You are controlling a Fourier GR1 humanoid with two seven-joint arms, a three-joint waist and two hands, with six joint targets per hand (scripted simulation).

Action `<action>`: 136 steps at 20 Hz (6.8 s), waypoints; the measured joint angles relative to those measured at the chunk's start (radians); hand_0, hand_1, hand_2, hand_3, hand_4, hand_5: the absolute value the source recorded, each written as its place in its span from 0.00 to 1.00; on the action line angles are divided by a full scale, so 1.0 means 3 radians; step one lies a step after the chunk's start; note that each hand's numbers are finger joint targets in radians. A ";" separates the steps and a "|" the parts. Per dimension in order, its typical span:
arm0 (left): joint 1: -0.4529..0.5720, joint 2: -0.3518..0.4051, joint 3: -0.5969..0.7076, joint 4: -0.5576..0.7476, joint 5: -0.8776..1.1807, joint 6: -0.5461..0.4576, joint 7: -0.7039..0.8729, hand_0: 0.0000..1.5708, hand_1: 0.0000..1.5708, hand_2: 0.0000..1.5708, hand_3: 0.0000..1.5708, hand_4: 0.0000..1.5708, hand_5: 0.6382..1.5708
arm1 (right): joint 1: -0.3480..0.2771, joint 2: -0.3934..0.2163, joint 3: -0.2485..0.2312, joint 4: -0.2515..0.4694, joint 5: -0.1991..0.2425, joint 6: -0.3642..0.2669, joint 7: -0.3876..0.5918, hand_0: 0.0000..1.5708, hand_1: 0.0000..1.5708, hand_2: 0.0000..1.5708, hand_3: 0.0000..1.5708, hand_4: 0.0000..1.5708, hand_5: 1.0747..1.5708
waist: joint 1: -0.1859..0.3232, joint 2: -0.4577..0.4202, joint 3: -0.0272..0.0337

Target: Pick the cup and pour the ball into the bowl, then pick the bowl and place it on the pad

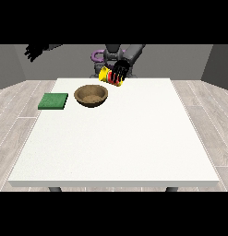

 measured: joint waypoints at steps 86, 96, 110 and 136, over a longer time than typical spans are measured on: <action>0.0242 0.2027 0.2980 -0.2352 0.4247 -0.3102 -0.0059 0.00 0.00 0.00 0.00 0.65 0.96 | -0.0922 0.0811 0.0246 0.1948 0.0626 -0.1354 -0.1784 1.00 1.00 1.00 0.98 0.58 0.80 | 0.0920 0.0882 -0.0111; 0.0200 0.2098 0.3050 -0.2304 0.4382 -0.3179 -0.0035 0.00 0.00 0.00 0.00 0.75 0.95 | -0.0747 0.0736 0.0395 0.1688 0.0776 -0.1794 -0.1668 1.00 1.00 1.00 0.81 0.65 0.95 | 0.1031 0.0913 -0.0093; 0.0641 0.2285 0.3252 -0.1708 0.4241 -0.3306 -0.0423 0.00 0.00 0.00 0.00 0.76 0.97 | -0.1002 -0.0345 0.0696 0.1409 0.1077 -0.1689 0.0193 1.00 1.00 1.00 0.35 0.70 0.99 | 0.0569 0.0595 -0.0017; 0.0817 0.2586 0.3312 -0.1397 0.4332 -0.3437 -0.0988 0.00 0.00 0.00 0.00 0.76 0.99 | -0.1307 -0.0619 0.0207 0.1861 0.0772 -0.1311 0.0100 1.00 1.00 1.00 0.47 0.58 1.00 | 0.0519 0.0960 -0.0009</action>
